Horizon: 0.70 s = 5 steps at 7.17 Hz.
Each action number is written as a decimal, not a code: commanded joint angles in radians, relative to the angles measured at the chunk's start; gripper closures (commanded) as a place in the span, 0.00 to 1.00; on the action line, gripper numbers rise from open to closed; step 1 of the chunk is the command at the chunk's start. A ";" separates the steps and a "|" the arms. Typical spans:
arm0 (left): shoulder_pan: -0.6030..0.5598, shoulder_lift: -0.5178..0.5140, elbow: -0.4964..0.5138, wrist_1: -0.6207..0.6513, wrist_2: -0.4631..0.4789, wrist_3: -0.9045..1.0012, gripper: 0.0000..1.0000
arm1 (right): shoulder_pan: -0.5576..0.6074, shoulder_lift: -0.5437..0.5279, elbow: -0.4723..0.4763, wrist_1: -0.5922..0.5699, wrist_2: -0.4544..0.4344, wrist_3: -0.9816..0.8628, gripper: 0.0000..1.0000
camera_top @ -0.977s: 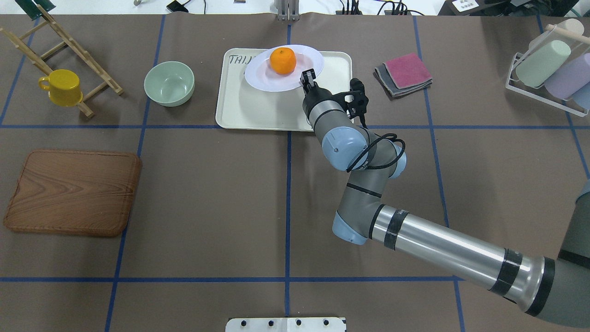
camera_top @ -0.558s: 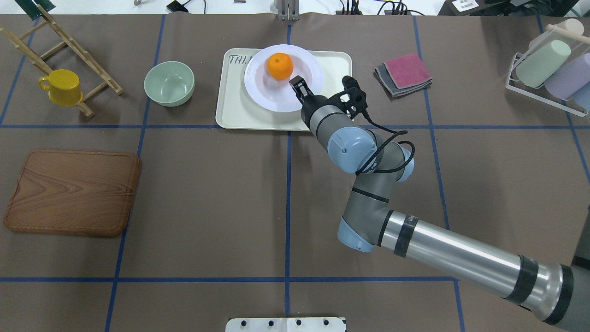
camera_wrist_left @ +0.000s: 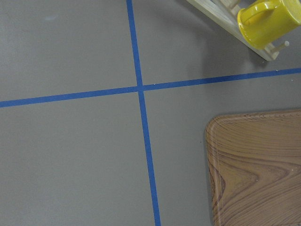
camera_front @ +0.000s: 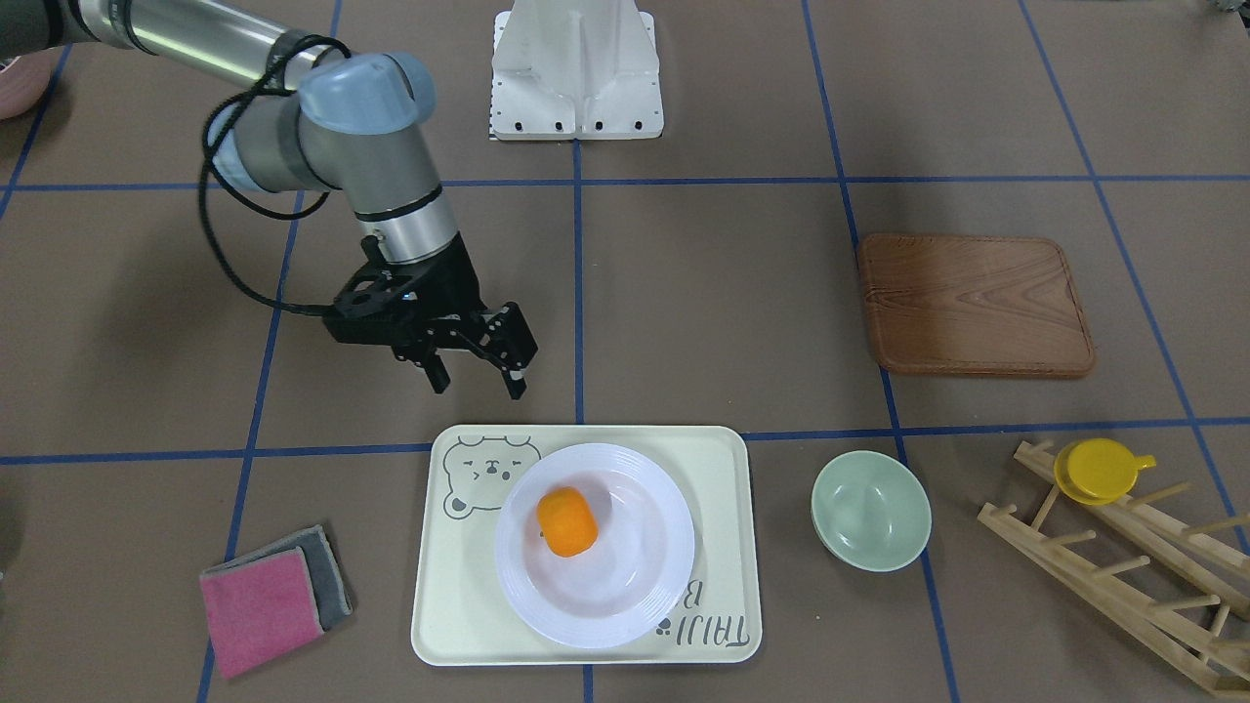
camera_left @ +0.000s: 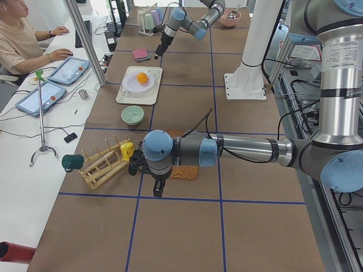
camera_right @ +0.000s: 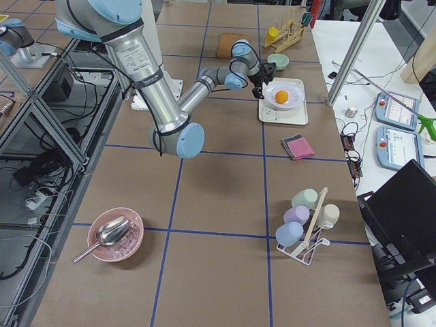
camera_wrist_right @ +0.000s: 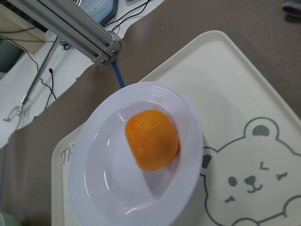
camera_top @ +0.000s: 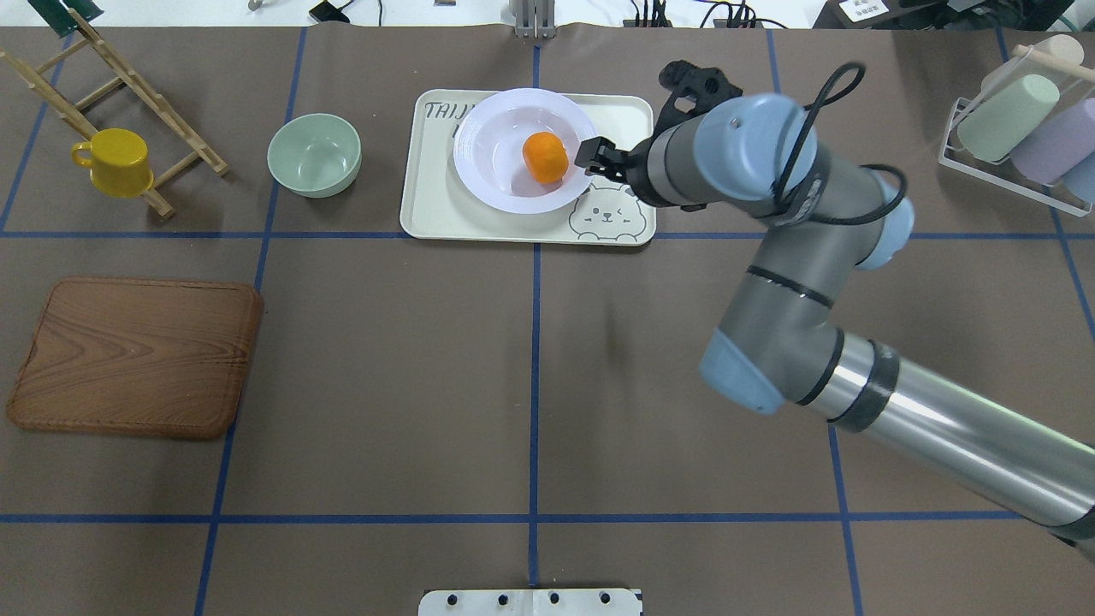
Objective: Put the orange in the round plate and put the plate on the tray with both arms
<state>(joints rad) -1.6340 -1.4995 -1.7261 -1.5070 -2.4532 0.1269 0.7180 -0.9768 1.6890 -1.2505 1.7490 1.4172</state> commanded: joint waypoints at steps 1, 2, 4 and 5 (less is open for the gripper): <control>0.003 0.005 -0.038 -0.004 0.139 -0.178 0.00 | 0.195 -0.116 0.096 -0.078 0.246 -0.258 0.00; 0.003 0.033 -0.041 -0.002 0.147 -0.202 0.00 | 0.281 -0.167 0.103 -0.079 0.336 -0.378 0.00; 0.003 0.050 -0.046 -0.074 0.149 -0.196 0.00 | 0.436 -0.317 0.098 -0.080 0.447 -0.750 0.00; 0.005 0.050 -0.035 -0.075 0.148 -0.196 0.00 | 0.515 -0.403 0.094 -0.080 0.484 -0.960 0.00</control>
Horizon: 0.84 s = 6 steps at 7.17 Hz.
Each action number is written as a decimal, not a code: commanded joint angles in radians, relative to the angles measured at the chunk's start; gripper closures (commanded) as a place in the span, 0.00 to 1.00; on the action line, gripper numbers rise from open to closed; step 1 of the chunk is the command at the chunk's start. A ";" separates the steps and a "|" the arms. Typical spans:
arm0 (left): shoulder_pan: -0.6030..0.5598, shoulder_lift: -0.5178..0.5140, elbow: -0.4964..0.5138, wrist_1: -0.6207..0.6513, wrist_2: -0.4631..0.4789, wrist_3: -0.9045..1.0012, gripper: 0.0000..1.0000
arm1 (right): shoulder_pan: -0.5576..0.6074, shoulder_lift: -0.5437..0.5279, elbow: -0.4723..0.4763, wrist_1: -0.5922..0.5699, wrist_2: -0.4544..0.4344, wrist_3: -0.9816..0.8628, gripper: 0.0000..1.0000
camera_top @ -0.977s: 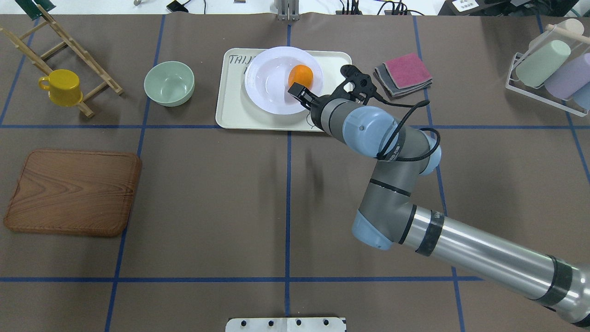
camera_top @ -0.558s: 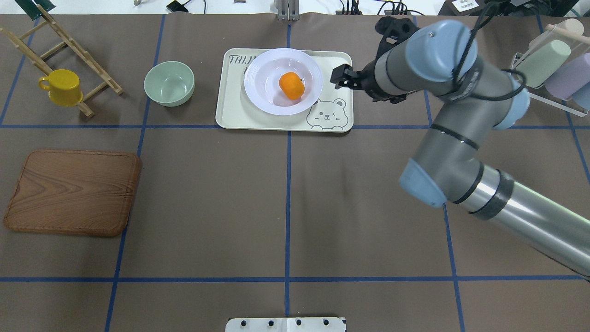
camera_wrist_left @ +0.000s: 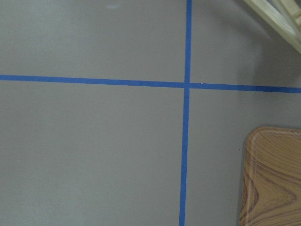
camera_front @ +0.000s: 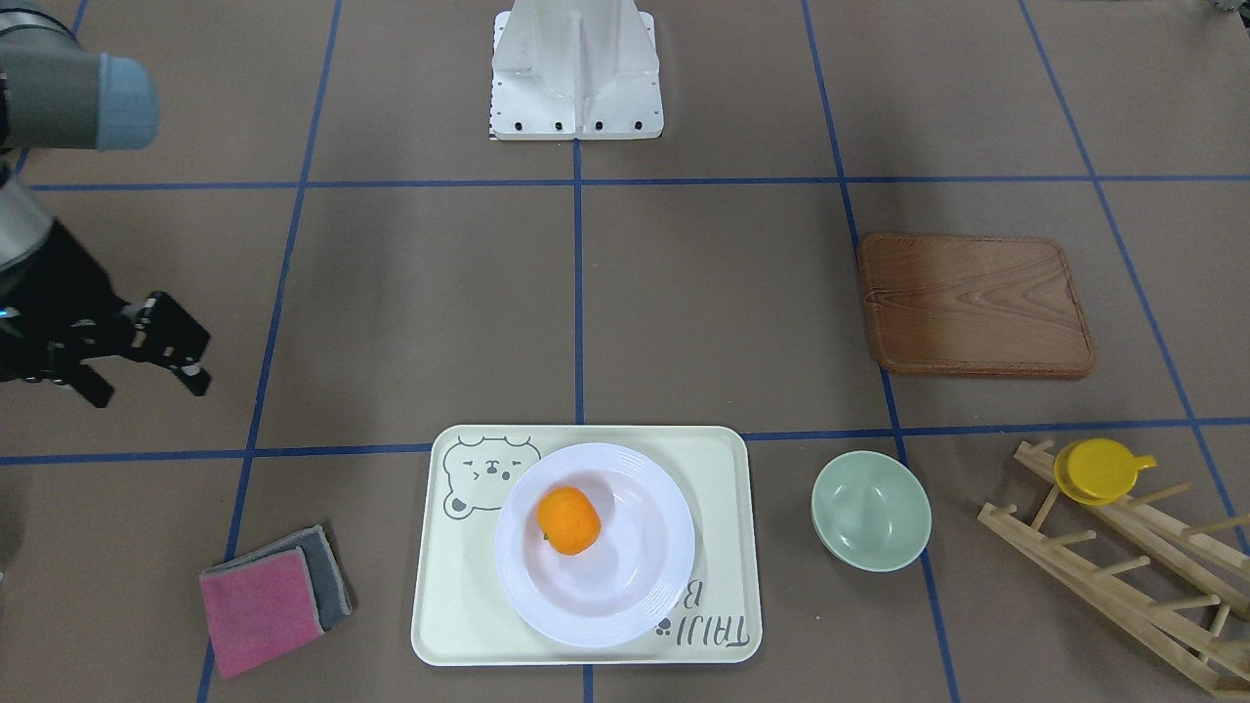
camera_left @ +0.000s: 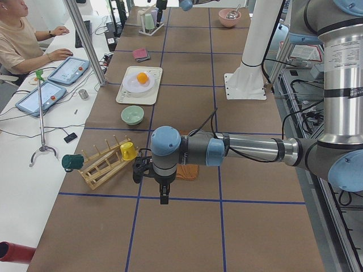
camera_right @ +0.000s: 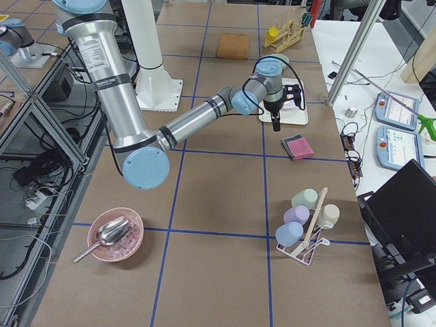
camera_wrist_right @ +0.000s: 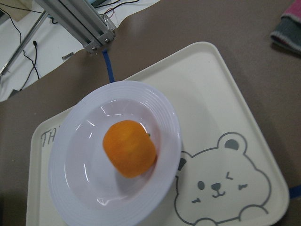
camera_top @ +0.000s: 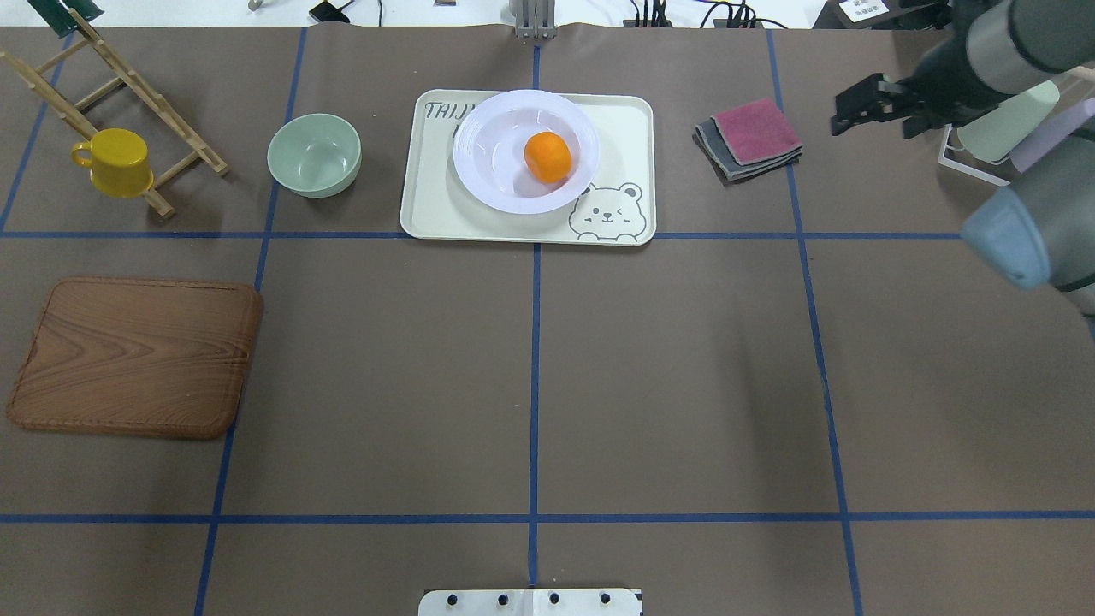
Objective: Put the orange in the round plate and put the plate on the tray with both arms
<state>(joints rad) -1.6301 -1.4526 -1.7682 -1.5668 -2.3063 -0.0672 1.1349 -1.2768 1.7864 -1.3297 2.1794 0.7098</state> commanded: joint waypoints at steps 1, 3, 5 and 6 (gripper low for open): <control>0.001 0.011 0.004 -0.015 -0.001 -0.002 0.00 | 0.170 -0.186 -0.009 0.000 0.071 -0.449 0.00; 0.001 0.032 0.006 -0.015 -0.007 0.001 0.00 | 0.276 -0.335 -0.019 -0.002 0.071 -0.796 0.00; 0.004 0.041 0.000 -0.018 -0.008 0.003 0.00 | 0.351 -0.452 -0.032 -0.012 0.079 -1.005 0.00; 0.007 0.041 0.003 -0.019 -0.008 0.001 0.00 | 0.371 -0.454 -0.021 -0.122 0.120 -1.018 0.00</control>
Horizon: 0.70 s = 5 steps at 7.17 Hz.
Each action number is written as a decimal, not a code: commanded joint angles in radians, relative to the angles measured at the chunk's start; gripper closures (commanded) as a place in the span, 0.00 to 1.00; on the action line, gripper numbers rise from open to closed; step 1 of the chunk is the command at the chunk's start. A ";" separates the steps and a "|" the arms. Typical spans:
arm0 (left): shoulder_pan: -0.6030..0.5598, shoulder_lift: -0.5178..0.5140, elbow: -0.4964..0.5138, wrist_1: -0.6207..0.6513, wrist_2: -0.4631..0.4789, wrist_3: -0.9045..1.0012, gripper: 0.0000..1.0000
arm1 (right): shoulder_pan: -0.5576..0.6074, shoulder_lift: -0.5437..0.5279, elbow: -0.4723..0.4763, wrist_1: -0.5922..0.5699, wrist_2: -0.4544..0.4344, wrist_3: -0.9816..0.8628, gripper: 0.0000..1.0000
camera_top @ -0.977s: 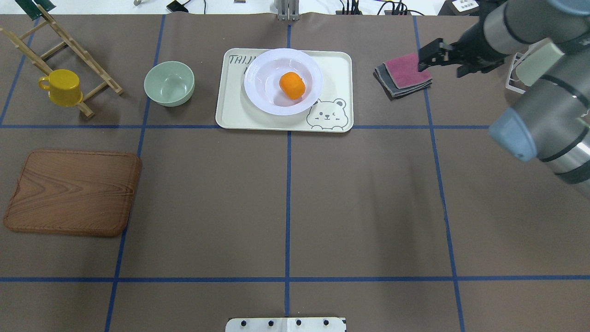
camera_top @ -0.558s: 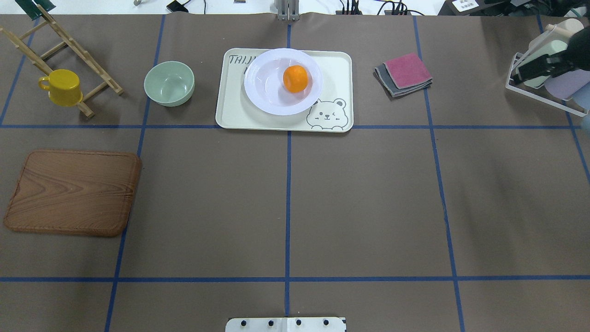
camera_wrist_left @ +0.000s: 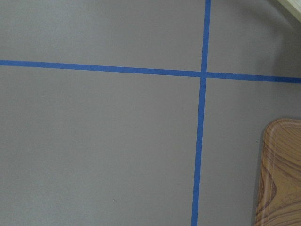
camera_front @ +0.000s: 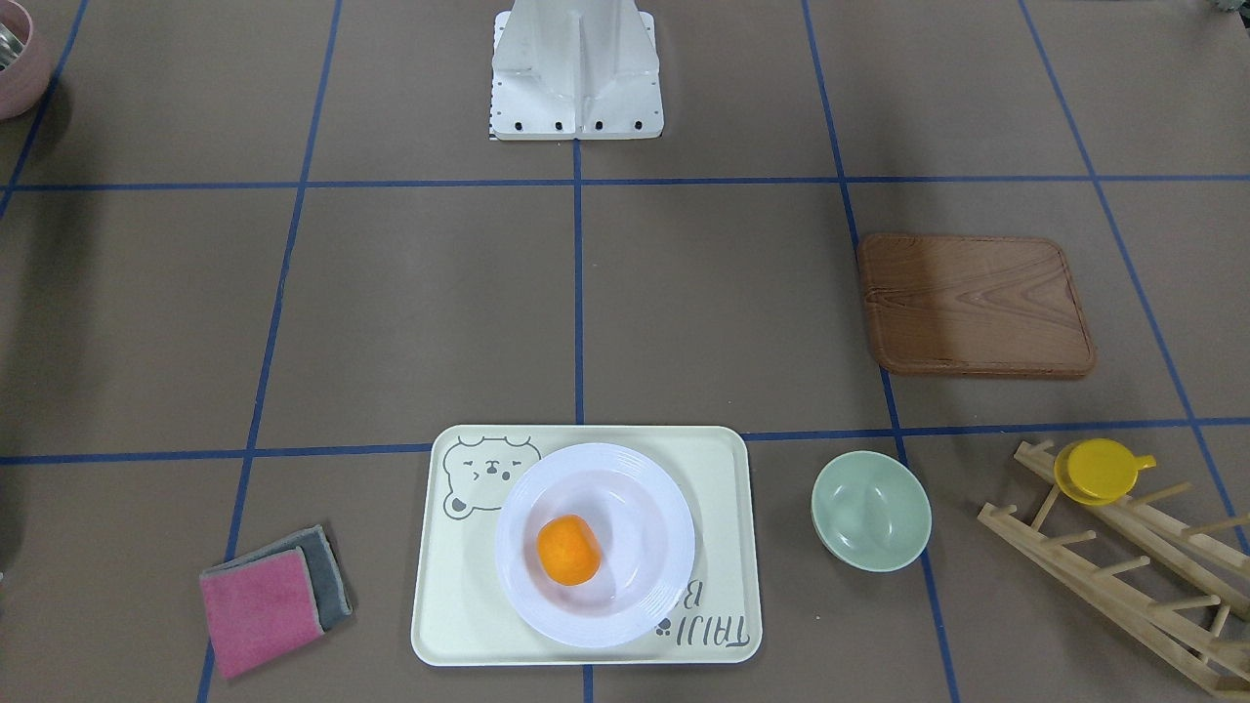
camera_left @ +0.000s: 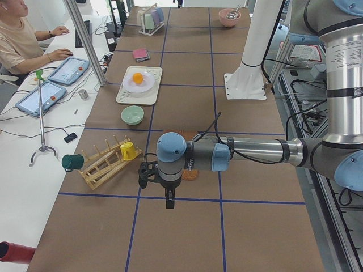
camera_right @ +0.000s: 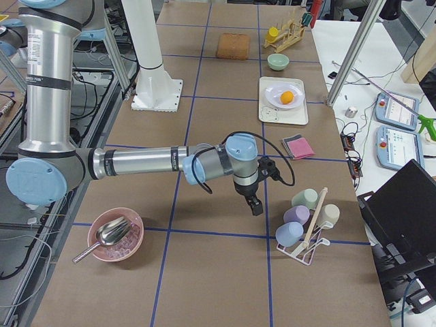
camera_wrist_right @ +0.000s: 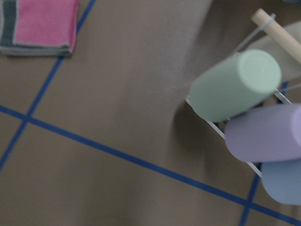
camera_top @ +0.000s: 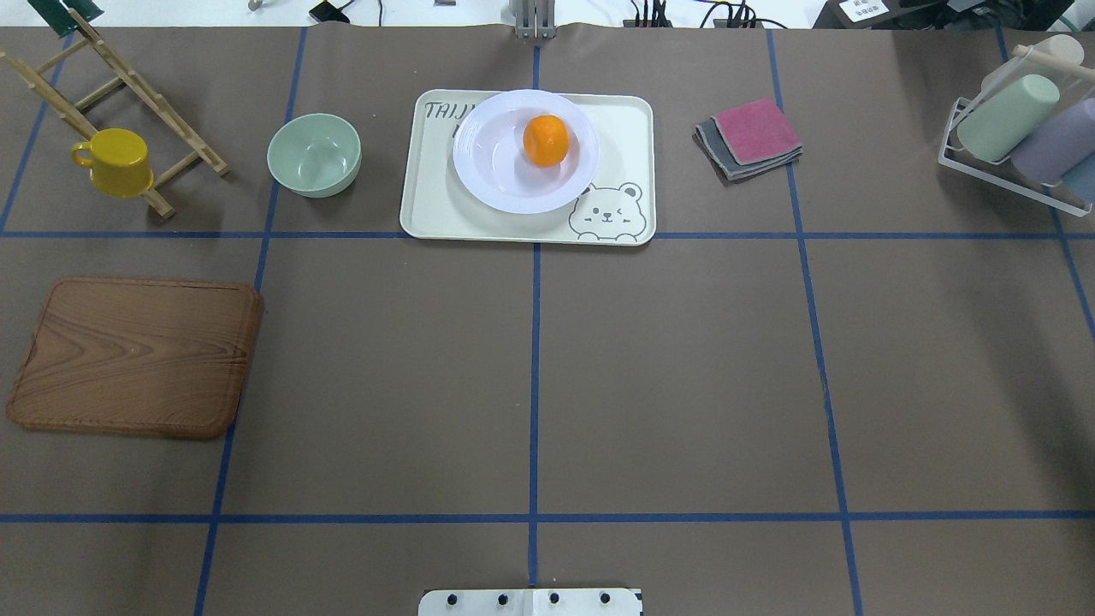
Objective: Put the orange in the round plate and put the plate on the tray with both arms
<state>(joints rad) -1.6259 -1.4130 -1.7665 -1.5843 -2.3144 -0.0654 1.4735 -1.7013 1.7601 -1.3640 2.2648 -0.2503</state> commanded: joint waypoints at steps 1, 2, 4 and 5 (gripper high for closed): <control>0.005 0.005 0.002 0.001 0.000 -0.001 0.00 | 0.056 -0.041 0.005 -0.131 0.065 -0.078 0.00; 0.005 0.005 0.004 0.003 0.000 -0.001 0.00 | 0.062 -0.055 -0.001 -0.153 0.114 -0.078 0.00; 0.005 0.014 0.004 0.000 -0.002 -0.001 0.00 | 0.122 -0.050 0.036 -0.274 0.140 -0.078 0.00; 0.005 0.017 0.004 0.001 -0.002 -0.001 0.00 | 0.122 -0.052 0.032 -0.274 0.136 -0.079 0.00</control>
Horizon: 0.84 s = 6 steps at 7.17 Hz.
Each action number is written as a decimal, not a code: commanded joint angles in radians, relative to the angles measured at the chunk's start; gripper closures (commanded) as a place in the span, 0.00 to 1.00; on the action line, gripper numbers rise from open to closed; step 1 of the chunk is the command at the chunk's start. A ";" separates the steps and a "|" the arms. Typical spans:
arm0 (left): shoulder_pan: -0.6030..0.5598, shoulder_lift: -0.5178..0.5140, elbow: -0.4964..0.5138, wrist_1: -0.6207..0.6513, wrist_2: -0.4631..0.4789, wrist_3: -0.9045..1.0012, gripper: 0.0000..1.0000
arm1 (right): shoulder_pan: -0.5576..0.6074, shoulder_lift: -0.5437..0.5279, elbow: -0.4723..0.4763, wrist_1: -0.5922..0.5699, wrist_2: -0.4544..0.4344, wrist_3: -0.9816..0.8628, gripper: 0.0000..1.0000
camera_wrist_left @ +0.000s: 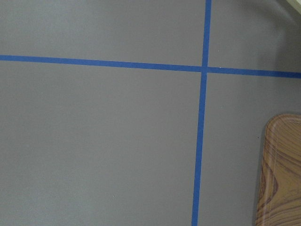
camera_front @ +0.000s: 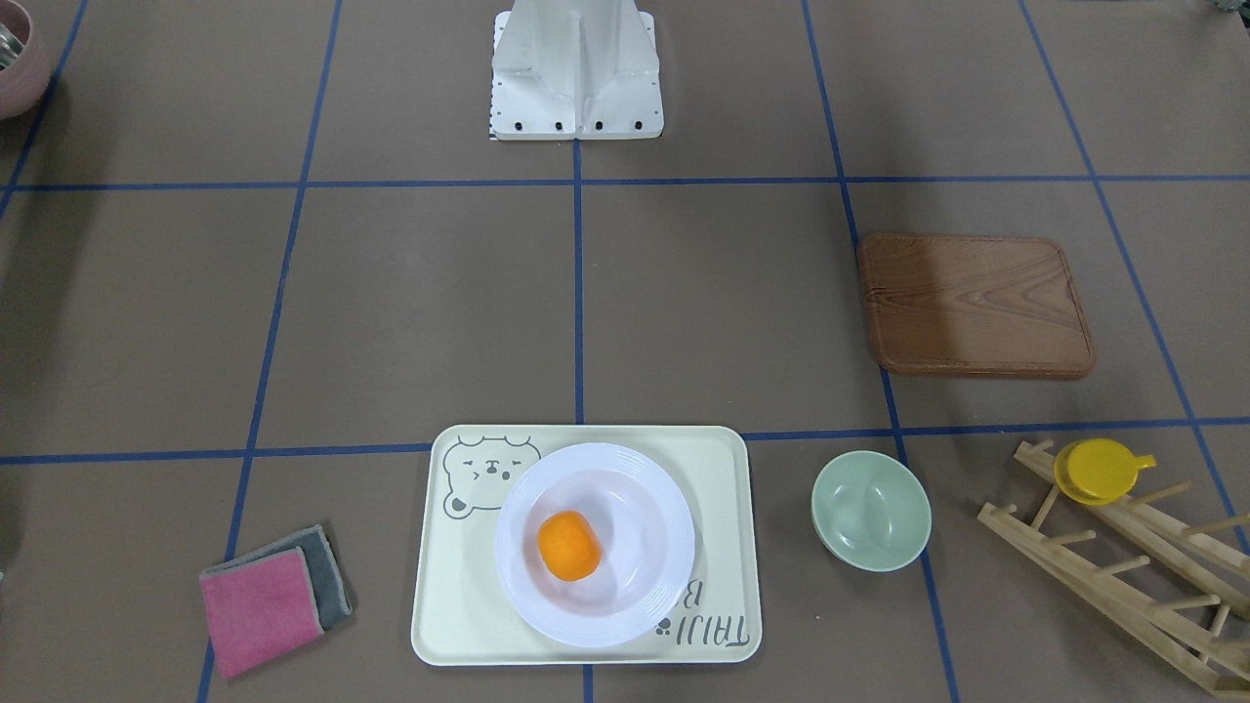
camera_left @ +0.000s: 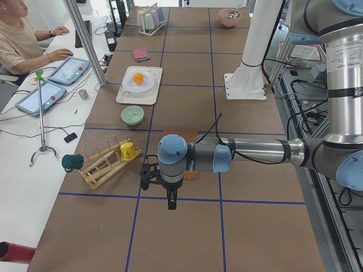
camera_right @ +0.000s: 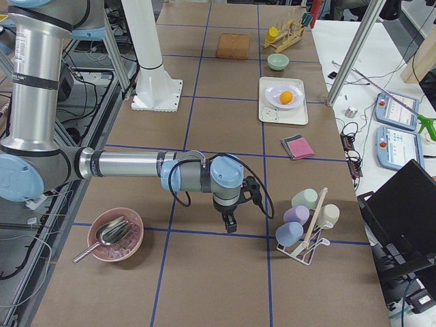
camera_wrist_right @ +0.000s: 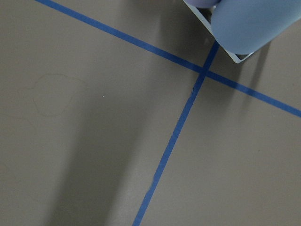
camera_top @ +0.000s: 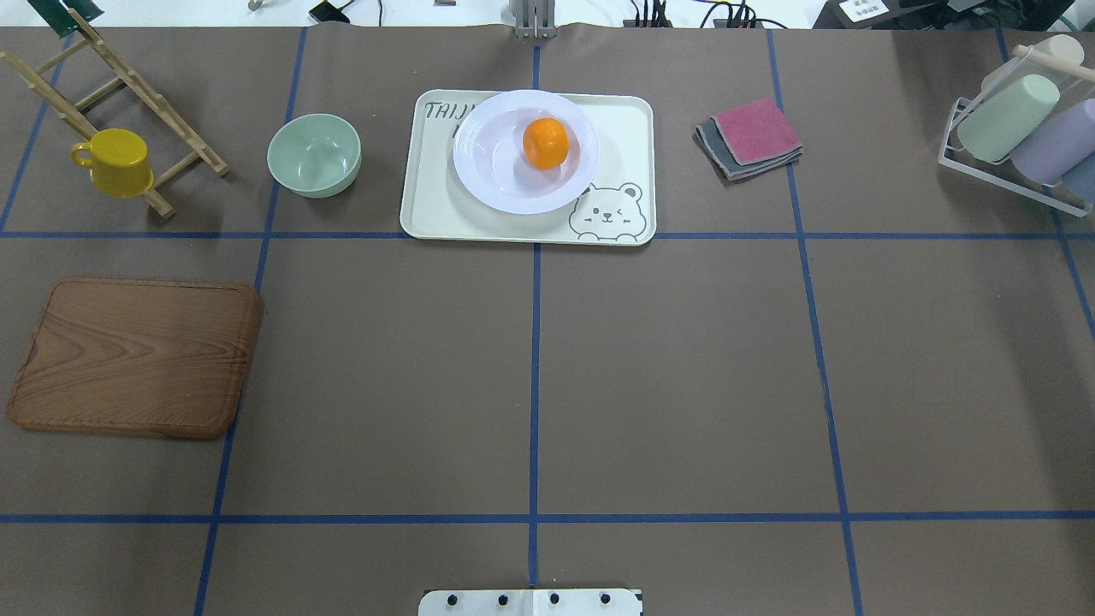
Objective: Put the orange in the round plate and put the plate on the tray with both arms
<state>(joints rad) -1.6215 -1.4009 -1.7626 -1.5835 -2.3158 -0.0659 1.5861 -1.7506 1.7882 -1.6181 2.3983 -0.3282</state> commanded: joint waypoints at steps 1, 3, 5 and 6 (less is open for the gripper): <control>0.000 0.008 -0.001 0.000 -0.001 0.000 0.00 | 0.009 -0.003 0.003 -0.019 -0.005 0.000 0.00; 0.000 0.008 -0.001 -0.001 -0.001 0.000 0.00 | 0.011 -0.004 0.002 -0.019 -0.005 0.003 0.00; 0.000 0.008 -0.005 -0.001 -0.001 0.000 0.00 | 0.011 -0.003 -0.001 -0.019 -0.010 0.021 0.00; 0.000 0.008 -0.006 -0.001 -0.001 0.000 0.00 | 0.011 -0.006 0.002 -0.019 -0.017 0.021 0.00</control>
<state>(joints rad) -1.6214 -1.3929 -1.7671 -1.5846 -2.3163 -0.0660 1.5967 -1.7543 1.7883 -1.6367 2.3876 -0.3107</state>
